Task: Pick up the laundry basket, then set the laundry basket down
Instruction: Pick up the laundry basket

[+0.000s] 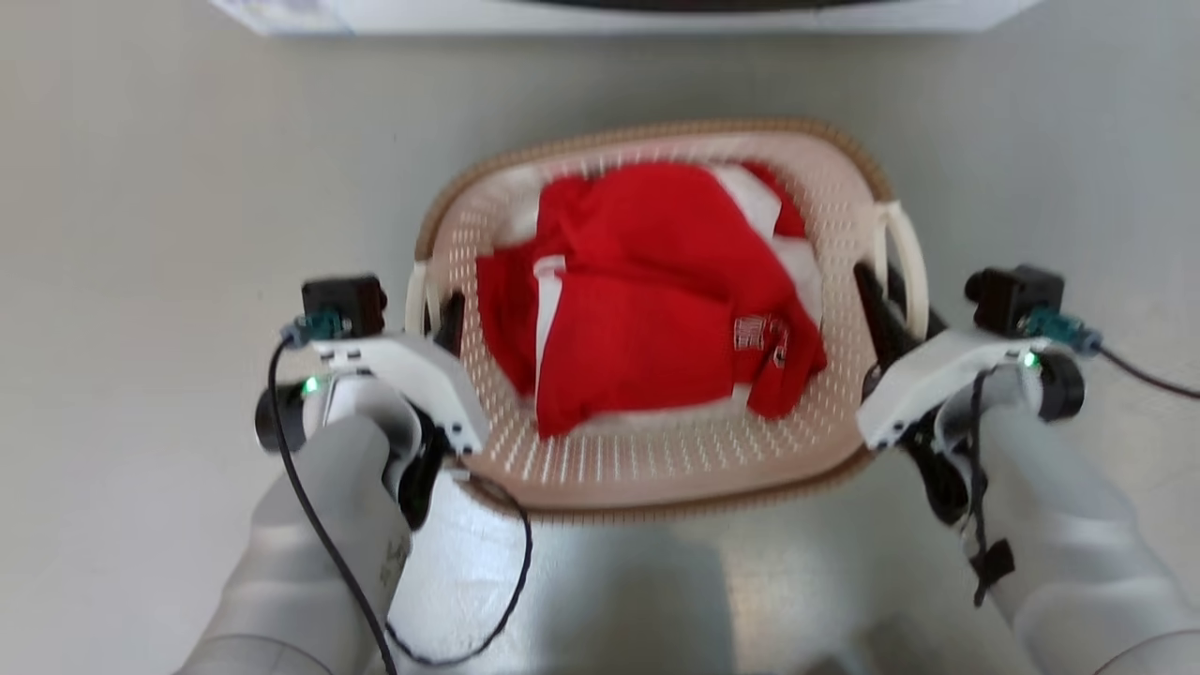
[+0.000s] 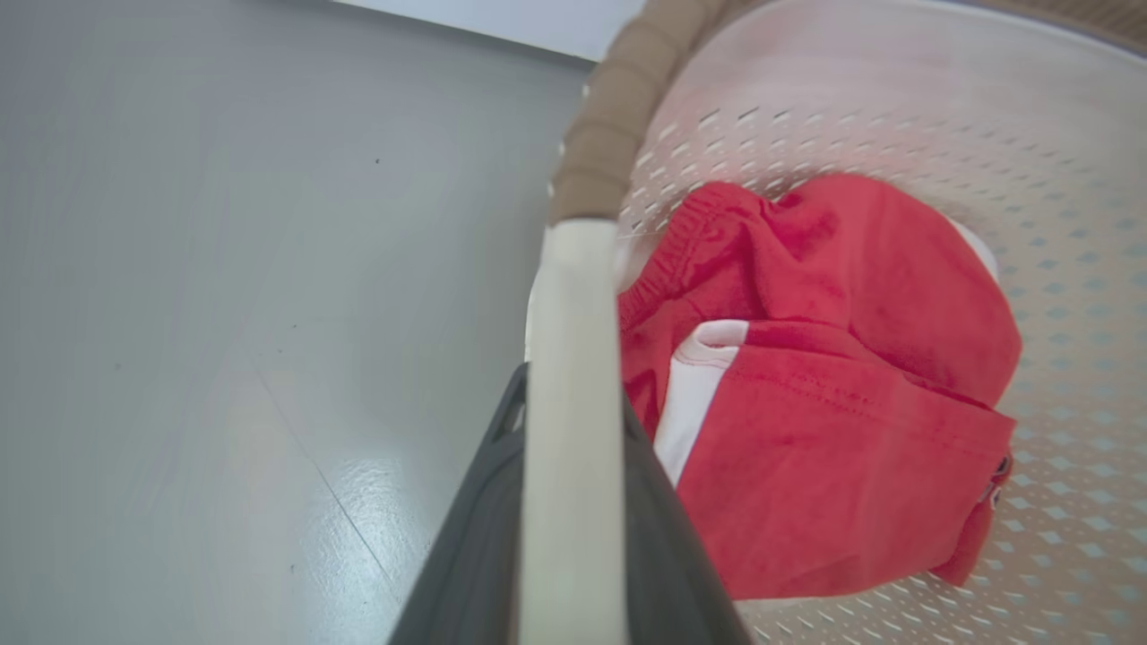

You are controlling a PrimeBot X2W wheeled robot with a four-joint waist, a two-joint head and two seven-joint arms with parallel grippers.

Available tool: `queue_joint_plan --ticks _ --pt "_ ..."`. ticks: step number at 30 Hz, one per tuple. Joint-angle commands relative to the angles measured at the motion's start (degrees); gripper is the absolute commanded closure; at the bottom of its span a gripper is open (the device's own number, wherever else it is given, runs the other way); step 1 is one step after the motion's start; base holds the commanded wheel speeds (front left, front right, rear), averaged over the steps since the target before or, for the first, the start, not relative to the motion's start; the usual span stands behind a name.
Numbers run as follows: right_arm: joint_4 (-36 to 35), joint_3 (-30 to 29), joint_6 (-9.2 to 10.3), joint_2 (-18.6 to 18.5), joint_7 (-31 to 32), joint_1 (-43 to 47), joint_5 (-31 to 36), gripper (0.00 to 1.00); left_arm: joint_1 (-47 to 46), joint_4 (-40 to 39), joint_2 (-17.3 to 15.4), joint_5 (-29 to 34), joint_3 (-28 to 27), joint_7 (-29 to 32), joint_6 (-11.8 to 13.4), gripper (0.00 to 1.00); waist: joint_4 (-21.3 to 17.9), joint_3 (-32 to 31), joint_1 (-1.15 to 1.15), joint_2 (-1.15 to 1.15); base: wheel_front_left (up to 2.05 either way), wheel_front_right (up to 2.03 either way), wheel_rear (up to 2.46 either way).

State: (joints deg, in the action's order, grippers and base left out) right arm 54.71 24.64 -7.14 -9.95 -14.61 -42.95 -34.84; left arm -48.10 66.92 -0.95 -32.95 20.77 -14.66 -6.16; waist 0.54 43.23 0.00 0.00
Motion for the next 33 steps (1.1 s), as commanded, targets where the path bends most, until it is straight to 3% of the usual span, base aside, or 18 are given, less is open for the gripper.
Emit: queue_joint_plan --ticks 1,9,20,33 --pt "2.2 1.7 -0.35 0.6 -0.4 3.8 -1.4 1.00 3.3 2.1 -1.9 -1.2 0.3 -0.1 -0.8 1.00 -1.6 -6.3 0.00 0.00 0.00 0.00 0.00" --pt "10.6 6.8 -0.35 2.7 1.8 4.9 -6.3 1.00 6.2 5.2 -1.9 -3.7 3.9 3.4 -1.3 1.00 -3.6 -17.9 0.00 0.00 0.00 0.00 0.00" --pt "12.6 12.3 -0.35 3.1 9.3 7.1 -11.9 1.00 11.9 5.1 -2.5 -7.6 7.3 11.7 -1.3 1.00 -5.2 -29.9 0.00 0.00 0.00 0.00 0.00" --pt "15.9 15.5 -0.35 3.1 16.6 9.9 -16.9 1.00 17.4 3.2 -3.9 -12.2 12.7 19.9 -1.3 1.00 -5.1 -37.1 0.00 0.00 0.00 0.00 0.00"
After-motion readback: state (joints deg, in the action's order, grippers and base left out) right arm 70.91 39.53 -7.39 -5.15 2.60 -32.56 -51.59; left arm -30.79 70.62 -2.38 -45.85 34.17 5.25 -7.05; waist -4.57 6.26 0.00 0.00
